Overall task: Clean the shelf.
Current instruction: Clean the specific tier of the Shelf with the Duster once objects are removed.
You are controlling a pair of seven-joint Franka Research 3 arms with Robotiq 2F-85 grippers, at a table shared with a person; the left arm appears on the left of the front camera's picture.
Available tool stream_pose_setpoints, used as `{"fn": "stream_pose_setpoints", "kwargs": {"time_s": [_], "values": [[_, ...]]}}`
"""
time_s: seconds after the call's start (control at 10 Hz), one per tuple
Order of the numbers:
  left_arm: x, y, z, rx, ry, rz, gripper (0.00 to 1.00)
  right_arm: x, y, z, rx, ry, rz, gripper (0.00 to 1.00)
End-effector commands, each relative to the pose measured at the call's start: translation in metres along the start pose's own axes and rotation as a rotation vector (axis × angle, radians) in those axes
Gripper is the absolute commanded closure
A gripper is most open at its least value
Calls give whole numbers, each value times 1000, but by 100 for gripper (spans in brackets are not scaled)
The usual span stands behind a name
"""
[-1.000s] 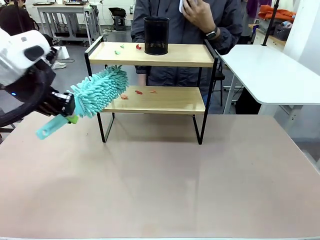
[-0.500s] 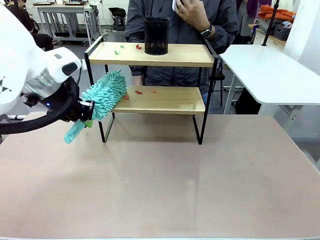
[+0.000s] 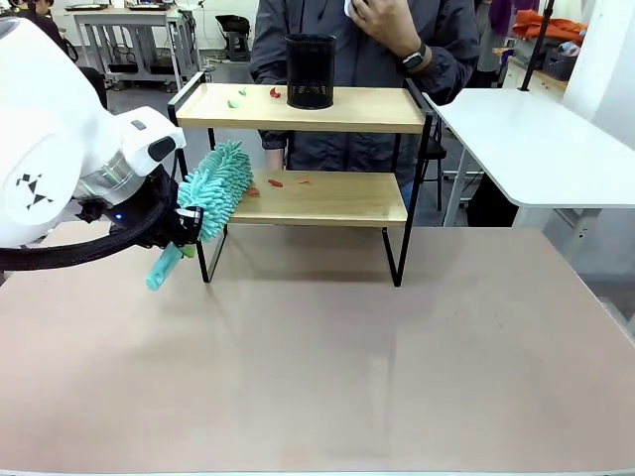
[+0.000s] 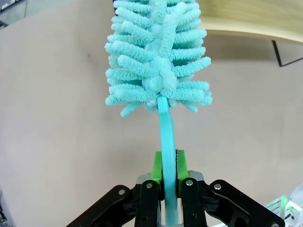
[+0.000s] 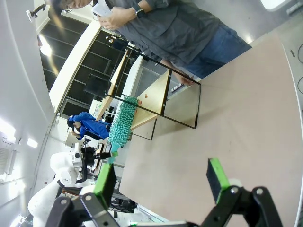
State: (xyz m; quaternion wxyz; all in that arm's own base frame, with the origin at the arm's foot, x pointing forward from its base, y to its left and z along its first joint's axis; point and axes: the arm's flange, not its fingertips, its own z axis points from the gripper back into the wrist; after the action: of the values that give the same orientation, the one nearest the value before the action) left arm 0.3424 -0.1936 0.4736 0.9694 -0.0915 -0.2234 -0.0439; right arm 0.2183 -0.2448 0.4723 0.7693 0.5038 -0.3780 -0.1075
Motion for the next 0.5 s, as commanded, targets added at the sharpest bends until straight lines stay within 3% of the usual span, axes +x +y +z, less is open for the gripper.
{"fn": "stream_pose_setpoints", "kwargs": {"time_s": [0.0,0.4], "values": [[0,-13,-1,-1,-4,-15,88,3,0,-1,20,-17,26,0],[14,-47,0,-22,-15,-69,88,3,0,-1,20,-17,26,0]]}}
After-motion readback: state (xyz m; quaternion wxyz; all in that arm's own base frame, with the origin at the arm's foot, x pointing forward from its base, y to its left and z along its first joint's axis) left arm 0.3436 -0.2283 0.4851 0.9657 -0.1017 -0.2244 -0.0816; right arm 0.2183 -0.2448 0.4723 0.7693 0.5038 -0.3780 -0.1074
